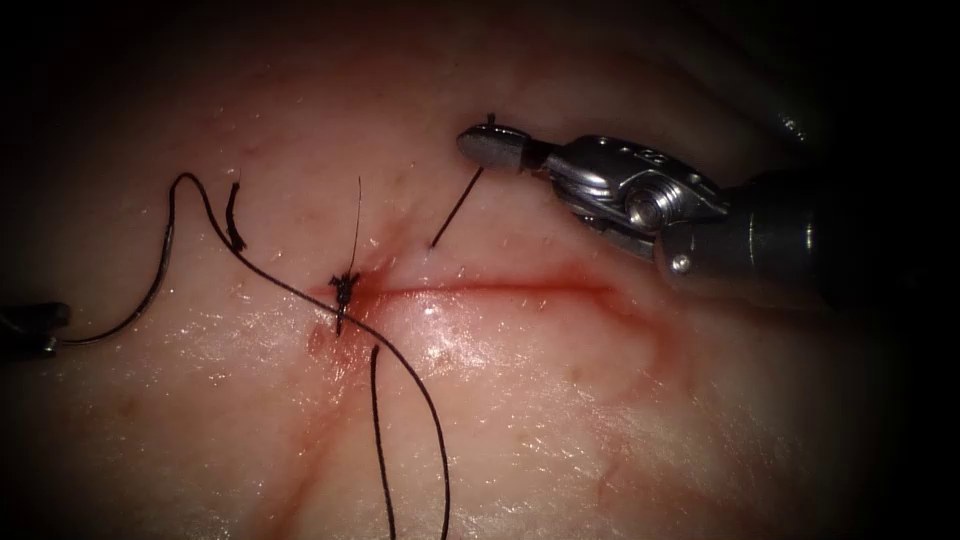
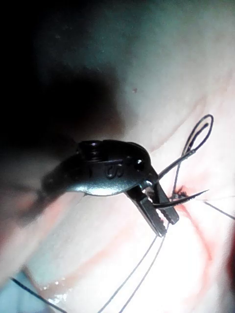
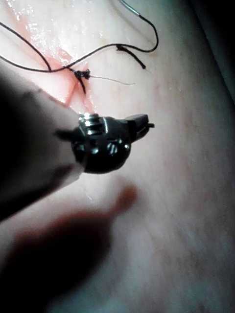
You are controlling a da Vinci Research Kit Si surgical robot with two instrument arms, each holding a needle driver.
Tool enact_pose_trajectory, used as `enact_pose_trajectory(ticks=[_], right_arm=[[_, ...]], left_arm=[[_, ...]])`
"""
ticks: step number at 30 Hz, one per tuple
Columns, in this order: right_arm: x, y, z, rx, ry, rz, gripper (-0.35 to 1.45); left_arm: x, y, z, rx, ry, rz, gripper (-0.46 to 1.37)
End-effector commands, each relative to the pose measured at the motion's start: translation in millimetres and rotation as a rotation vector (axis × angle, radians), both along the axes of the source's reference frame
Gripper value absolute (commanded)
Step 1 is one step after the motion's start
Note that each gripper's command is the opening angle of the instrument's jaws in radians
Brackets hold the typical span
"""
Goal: Wound Closure
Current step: With the right gripper, grab the suture tail and lengthen it, then set down the needle from the left tool
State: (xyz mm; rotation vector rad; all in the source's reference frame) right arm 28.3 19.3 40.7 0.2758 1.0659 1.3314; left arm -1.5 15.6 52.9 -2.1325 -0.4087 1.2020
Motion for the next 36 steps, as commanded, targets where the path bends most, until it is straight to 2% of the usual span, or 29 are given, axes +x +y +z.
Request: enact_pose_trajectory(ticks=[1,8,11,12,13,15,16,17,19,24,30,36], right_arm=[[0.1,-0.2,0.0,0.000,-0.003,0.001,-0.35],[0.4,-1.3,1.2,-0.008,-0.003,-0.011,-0.35],[0.4,-1.0,1.2,-0.019,0.018,-0.015,-0.35],[0.4,-0.9,1.2,-0.032,0.018,-0.016,-0.30],[0.3,-0.7,1.1,-0.060,0.014,-0.024,0.07],[0.3,-0.4,1.0,-0.088,0.005,-0.039,0.66],[0.2,-0.2,0.9,-0.097,0.002,-0.042,0.88],[0.2,0.0,0.8,-0.117,-0.008,-0.058,1.04],[0.0,0.3,0.6,-0.155,-0.026,-0.087,1.18],[-0.5,0.2,0.2,-0.245,-0.063,-0.155,1.21],[-2.0,-0.6,-0.5,-0.269,-0.063,-0.183,1.22],[-3.3,-1.5,-0.3,-0.274,-0.059,-0.198,1.21]], left_arm=[[0.0,0.0,0.0,-0.005,-0.005,0.005,-0.35],[0.0,0.0,0.0,-0.005,-0.005,0.005,-0.35],[0.0,0.1,0.0,-0.010,-0.001,0.006,-0.35],[0.0,0.1,0.0,-0.010,-0.002,0.006,-0.35],[0.0,0.2,0.0,-0.009,-0.002,0.006,-0.35],[0.0,0.3,0.0,-0.014,0.000,0.003,-0.35],[0.0,0.3,0.0,-0.015,-0.002,0.004,-0.35],[-0.1,0.3,0.0,-0.015,-0.002,0.004,-0.35],[-0.1,0.3,0.0,-0.015,-0.002,0.004,-0.35],[-0.2,0.4,0.2,-0.026,0.006,0.004,-0.35],[-0.2,0.5,-0.1,-0.055,0.005,0.007,-0.35],[-0.4,0.6,-0.8,-0.087,0.002,0.008,-0.35]])
